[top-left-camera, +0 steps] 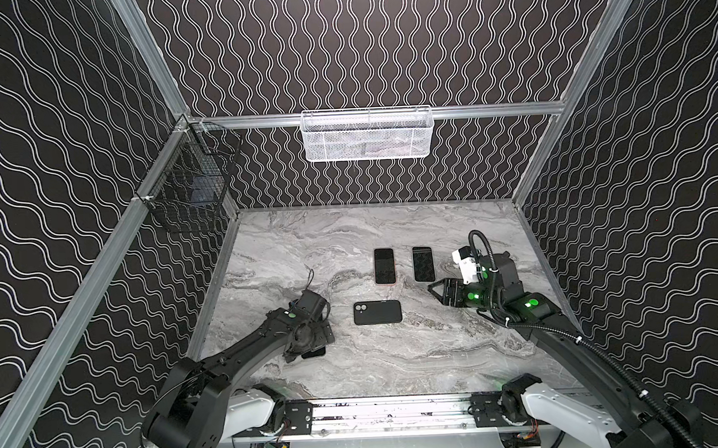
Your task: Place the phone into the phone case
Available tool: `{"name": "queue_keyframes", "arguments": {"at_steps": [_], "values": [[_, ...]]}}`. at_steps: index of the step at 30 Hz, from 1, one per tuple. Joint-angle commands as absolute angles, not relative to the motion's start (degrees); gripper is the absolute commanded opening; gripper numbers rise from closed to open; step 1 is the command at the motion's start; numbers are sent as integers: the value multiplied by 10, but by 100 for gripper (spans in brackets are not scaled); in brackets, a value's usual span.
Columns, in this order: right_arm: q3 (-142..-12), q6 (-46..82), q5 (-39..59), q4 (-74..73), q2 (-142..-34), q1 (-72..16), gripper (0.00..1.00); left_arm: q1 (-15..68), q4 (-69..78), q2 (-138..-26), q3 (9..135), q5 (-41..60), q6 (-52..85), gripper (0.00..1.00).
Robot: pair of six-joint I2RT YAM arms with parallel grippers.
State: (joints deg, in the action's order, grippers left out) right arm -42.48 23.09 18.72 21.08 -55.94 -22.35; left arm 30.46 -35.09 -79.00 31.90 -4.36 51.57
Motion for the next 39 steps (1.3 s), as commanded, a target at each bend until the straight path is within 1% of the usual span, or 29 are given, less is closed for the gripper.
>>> {"name": "queue_keyframes", "arguments": {"at_steps": [1, 8, 13, 17, 20, 24, 31, 39], "values": [[-432, 235, 191, 206, -557, -223, 67, 331, -310, -797, 306, -13, 553, 98], [-429, 247, 194, 206, -549, -223, 67, 399, -256, -831, 299, 11, 600, 99], [-431, 251, 191, 214, -545, -223, 67, 425, -245, -846, 320, 12, 582, 99], [-433, 253, 190, 219, -541, -224, 67, 428, -306, -827, 349, -30, 558, 99], [-430, 255, 189, 216, -538, -224, 67, 427, -323, -803, 350, -51, 552, 99], [-427, 260, 193, 214, -535, -224, 67, 425, -321, -807, 355, -54, 545, 99], [-430, 255, 189, 225, -529, -224, 67, 415, -283, -852, 365, -45, 512, 99], [-431, 257, 185, 225, -525, -224, 67, 416, -237, -880, 365, -16, 529, 99]]}}
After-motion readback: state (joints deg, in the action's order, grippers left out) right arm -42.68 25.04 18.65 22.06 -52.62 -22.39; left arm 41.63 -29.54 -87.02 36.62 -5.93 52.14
